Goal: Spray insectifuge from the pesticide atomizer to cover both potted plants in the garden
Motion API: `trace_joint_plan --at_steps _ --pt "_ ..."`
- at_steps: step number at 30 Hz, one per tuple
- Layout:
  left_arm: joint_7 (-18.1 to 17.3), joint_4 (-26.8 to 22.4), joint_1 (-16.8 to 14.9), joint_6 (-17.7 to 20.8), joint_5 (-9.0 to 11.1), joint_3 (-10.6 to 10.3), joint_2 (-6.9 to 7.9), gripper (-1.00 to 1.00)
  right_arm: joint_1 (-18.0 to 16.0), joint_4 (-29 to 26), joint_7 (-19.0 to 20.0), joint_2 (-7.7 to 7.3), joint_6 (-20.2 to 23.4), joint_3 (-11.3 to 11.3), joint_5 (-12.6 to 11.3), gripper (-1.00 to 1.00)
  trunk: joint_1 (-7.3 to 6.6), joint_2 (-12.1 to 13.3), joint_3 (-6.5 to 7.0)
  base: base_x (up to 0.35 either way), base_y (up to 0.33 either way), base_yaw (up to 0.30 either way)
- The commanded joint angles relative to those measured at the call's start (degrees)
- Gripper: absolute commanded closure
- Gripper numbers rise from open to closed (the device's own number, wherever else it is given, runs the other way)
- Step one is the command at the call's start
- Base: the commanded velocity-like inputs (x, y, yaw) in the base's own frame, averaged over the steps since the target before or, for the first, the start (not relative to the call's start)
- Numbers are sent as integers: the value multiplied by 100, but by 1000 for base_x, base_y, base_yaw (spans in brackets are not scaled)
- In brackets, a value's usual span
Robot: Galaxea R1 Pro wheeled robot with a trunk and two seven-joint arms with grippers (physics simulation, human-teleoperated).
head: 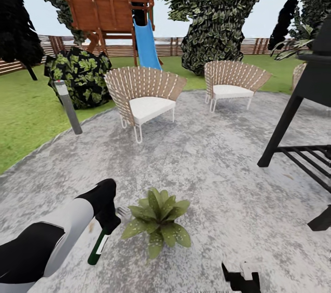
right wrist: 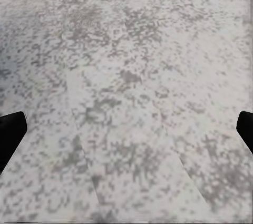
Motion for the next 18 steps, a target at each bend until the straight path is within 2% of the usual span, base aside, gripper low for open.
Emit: trace_joint_plan --at_steps 1,9,16,18 --pt "-58 -12 4 27 -58 4 1 100 -5 8 52 0 -18 14 -62 -100 -1 -2 -5 -59 324 -300" --pt "-58 -12 6 32 -61 4 -9 100 -5 8 50 0 -18 15 -62 -100 -1 -2 -5 -79 324 -300" --pt "-58 -15 -3 33 -59 4 -14 100 -5 8 49 0 -18 15 -62 -100 -1 -2 -5 119 330 -299" --pt "-58 -16 3 31 -60 -1 -23 100 -5 8 53 0 -18 15 -62 -100 -1 -2 -5 148 257 -138"
